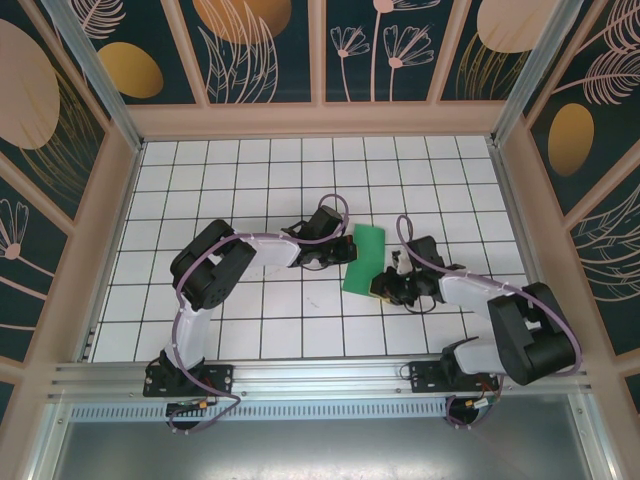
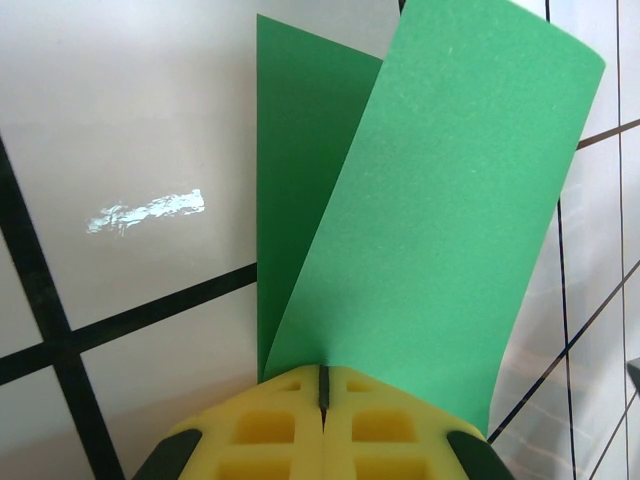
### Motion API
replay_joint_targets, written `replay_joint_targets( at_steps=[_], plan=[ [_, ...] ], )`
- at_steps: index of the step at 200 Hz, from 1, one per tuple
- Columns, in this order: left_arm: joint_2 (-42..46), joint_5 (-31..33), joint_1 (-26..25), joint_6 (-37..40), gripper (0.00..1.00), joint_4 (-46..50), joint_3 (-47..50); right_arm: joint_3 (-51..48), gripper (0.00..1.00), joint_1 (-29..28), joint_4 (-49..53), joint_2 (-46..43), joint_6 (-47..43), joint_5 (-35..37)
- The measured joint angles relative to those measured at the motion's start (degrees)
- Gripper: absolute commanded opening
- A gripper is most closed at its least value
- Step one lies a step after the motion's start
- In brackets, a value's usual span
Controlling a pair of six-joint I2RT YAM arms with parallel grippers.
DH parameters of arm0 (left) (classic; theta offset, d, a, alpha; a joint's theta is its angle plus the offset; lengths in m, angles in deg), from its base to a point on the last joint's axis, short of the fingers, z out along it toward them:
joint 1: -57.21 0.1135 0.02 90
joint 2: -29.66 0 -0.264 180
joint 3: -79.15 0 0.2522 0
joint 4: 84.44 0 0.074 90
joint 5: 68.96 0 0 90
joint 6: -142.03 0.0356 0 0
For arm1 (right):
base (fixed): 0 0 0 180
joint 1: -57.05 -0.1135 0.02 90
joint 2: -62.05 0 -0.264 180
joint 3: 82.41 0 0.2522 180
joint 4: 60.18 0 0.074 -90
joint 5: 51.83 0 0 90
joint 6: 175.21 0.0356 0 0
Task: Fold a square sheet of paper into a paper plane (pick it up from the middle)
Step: Fold the square sheet of paper in half at the center of the table.
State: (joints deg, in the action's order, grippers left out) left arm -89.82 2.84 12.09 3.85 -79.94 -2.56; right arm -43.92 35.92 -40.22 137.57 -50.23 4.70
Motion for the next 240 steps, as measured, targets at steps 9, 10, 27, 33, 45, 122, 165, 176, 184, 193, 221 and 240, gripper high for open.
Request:
replay_joint_targets(
  at_steps=[9, 10, 27, 33, 45, 122, 165, 176, 184, 193, 221, 240],
  plan=[
    [0.00, 0.00, 0.00, 0.00, 0.00, 0.00, 0.00, 0.37, 0.26, 0.00, 0.44, -1.16, 0.04, 0.00],
    [0.00, 0.00, 0.00, 0.00, 0.00, 0.00, 0.00, 0.44, 0.26, 0.00, 0.44, -1.22, 0.07, 0.00],
    [0.00, -0.02, 0.00, -0.02, 0.00, 0.00, 0.00, 1.79, 0.26, 0.00, 0.44, -2.38, 0.13, 0.63],
    [0.00, -0.04, 0.00, 0.00, 0.00, -0.02, 0.00, 2.49, 0.25, 0.02, 0.46, -2.25, 0.13, 1.03],
    [0.00, -0.17, 0.00, 0.00, 0.00, 0.00, 0.00, 4.22, 0.25, 0.02, 0.52, -1.29, 0.11, 2.29],
    [-0.22, -0.79, 0.11, 0.02, 0.00, -0.39, 0.00, 8.50, 0.24, 1.97, -3.48, 11.72, -0.15, 4.92],
    [-0.24, -0.79, 0.11, 0.20, 0.00, -0.42, 0.00, 11.21, 0.26, 2.08, -0.66, 10.36, -0.76, 4.48],
    [-0.24, -0.79, 0.11, 0.20, 0.00, -0.42, 0.00, 13.25, 0.26, 2.38, 0.44, 9.40, -1.44, 4.48],
    [-0.24, -0.79, 0.11, 0.22, 0.00, -0.42, 0.00, 14.95, 0.26, 2.71, 0.76, 9.01, -1.88, 4.50],
    [-0.24, -0.79, 0.11, 0.24, 0.00, -0.39, 0.00, 16.94, 0.26, 3.15, 0.81, 8.94, -2.32, 4.52],
    [-0.24, -0.81, 0.11, 0.42, 0.00, -0.39, -0.02, 19.47, 0.25, 4.83, -0.48, 10.62, -3.48, 3.85],
    [-0.26, -0.81, 0.11, 0.46, 0.00, -0.35, -0.11, 19.47, 0.25, 5.38, -0.79, 14.01, -3.80, 3.41]
  ],
)
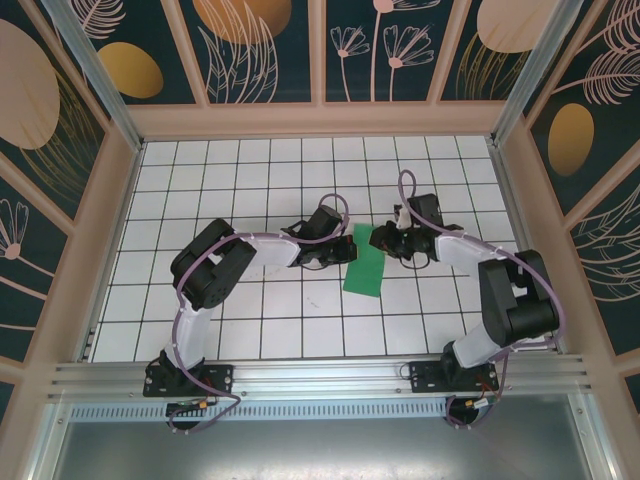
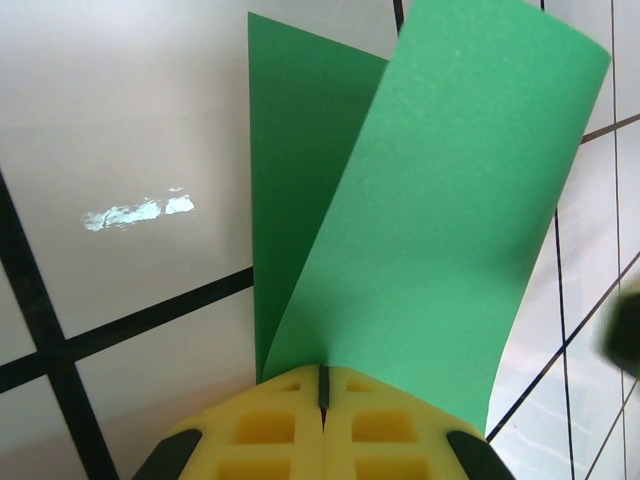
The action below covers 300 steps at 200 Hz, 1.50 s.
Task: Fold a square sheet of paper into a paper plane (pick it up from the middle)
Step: Fold the square sheet of paper in half at the center of the table.
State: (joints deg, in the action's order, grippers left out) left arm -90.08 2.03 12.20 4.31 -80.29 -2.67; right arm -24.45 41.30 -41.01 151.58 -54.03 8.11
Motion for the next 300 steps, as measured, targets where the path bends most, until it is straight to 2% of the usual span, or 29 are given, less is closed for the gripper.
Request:
replay_joint_targets(
  at_steps=[72, 115, 168, 232, 300],
  plan=[
    [-0.15, -0.02, 0.00, 0.17, 0.00, 0.22, -0.22, -2.19, 0.25, 2.23, -0.94, 6.16, -2.45, -0.87],
    [-0.15, -0.02, 0.00, 0.17, 0.00, 0.24, -0.22, -1.84, 0.27, 2.49, 0.22, 4.57, -2.38, -1.55],
    [-0.17, -0.02, 0.00, 0.42, 0.00, 0.46, -0.42, 4.09, 0.26, 2.62, 1.68, 2.71, -2.84, -1.73],
    [-0.22, -0.02, 0.00, 0.61, 0.00, 0.48, -0.44, 4.26, 0.26, 3.69, 0.52, 11.21, -2.80, -1.18],
    [-0.22, -0.02, 0.00, 1.03, 0.00, 0.46, -0.44, 5.27, 0.27, 3.82, 2.19, 8.48, -2.84, -1.46]
  ],
)
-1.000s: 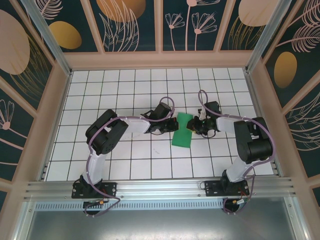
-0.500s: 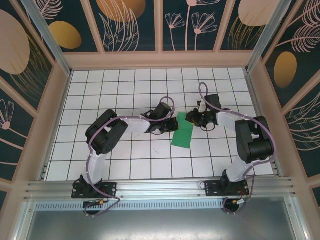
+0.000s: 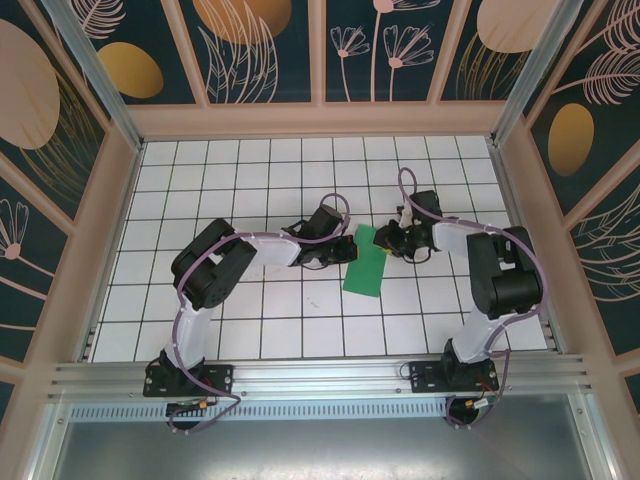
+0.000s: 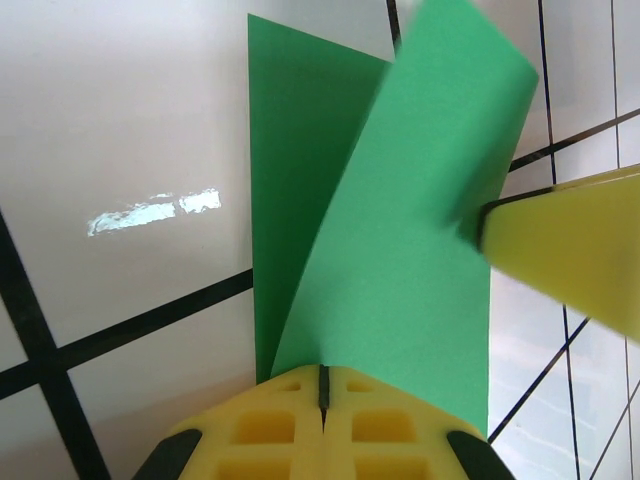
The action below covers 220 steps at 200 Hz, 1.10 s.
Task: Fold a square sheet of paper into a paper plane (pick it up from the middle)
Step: Fold the square sheet of paper in half at the center of the table.
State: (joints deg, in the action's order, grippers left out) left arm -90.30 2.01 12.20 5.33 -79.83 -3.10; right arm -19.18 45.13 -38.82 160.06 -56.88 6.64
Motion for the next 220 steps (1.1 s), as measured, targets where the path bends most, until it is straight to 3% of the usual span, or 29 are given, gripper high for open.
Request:
replay_joint_targets(
  at_steps=[43, 89, 220],
  plan=[
    [0.00, 0.00, 0.00, 0.00, 0.00, 0.00, 0.00, 3.17, 0.27, 0.83, -0.31, -0.42, -0.87, -0.02],
    [0.00, 0.02, 0.00, 0.00, 0.00, 0.00, 0.00, 3.26, 0.26, 1.92, -0.61, 6.14, -0.96, 0.48],
    [-0.02, 0.04, 0.00, 0.17, 0.00, -0.09, 0.00, 8.20, 0.26, 2.51, 1.95, 4.52, -1.03, 1.53]
  ],
)
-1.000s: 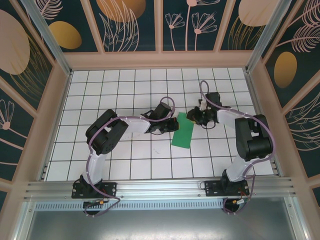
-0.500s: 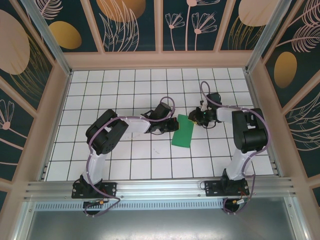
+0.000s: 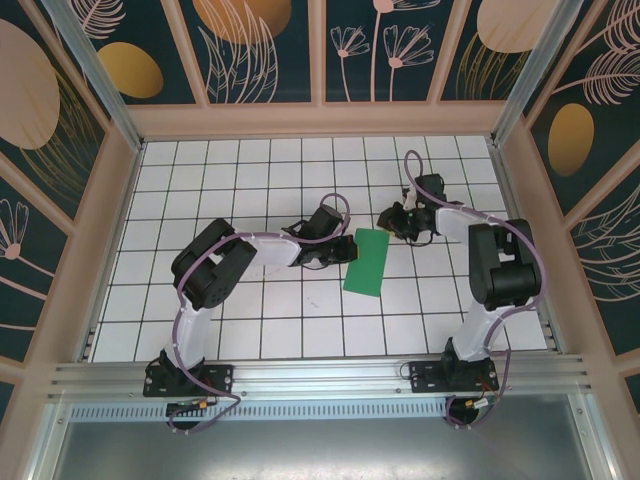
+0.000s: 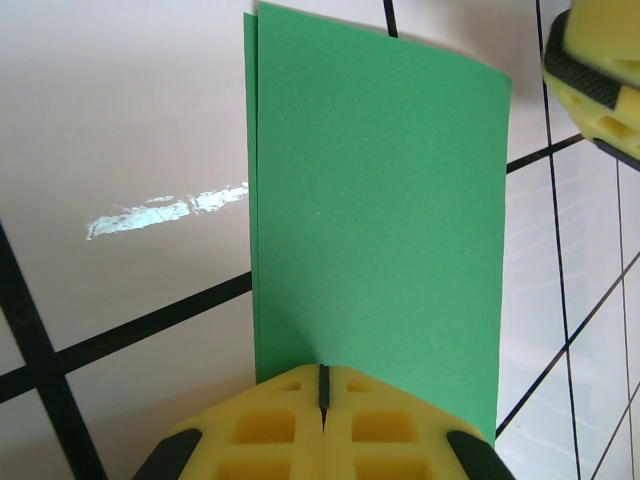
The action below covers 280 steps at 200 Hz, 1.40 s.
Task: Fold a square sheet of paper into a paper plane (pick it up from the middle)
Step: Fold the square sheet of paper in half at the center of the table.
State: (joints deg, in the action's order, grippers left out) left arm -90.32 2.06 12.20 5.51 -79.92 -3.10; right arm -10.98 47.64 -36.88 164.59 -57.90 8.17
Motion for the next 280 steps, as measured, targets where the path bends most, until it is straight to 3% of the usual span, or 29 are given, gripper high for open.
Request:
replay_joint_targets(
  at_steps=[39, 98, 150, 220, 280],
  plan=[
    [0.00, 0.02, 0.00, 0.02, 0.00, -0.02, 0.00, 0.09, 0.26, 0.13, -0.17, 4.52, 0.02, 1.60],
    [0.00, 0.04, 0.00, 0.04, 0.00, -0.04, 0.00, 0.81, 0.26, 0.04, 1.05, 3.85, 0.02, 2.12],
    [0.00, 0.04, 0.00, 0.02, 0.00, -0.13, 0.02, 0.81, 0.26, -0.02, 2.01, -1.79, 0.00, 2.08],
    [0.00, 0.04, 0.00, 0.02, 0.00, -0.11, 0.02, 0.81, 0.26, -0.02, 1.77, 4.15, 0.02, 3.82],
    [0.02, 0.04, 0.00, 0.02, 0.00, -0.11, 0.02, 1.14, 0.26, -0.13, 2.01, 3.61, 0.00, 4.28]
  ],
)
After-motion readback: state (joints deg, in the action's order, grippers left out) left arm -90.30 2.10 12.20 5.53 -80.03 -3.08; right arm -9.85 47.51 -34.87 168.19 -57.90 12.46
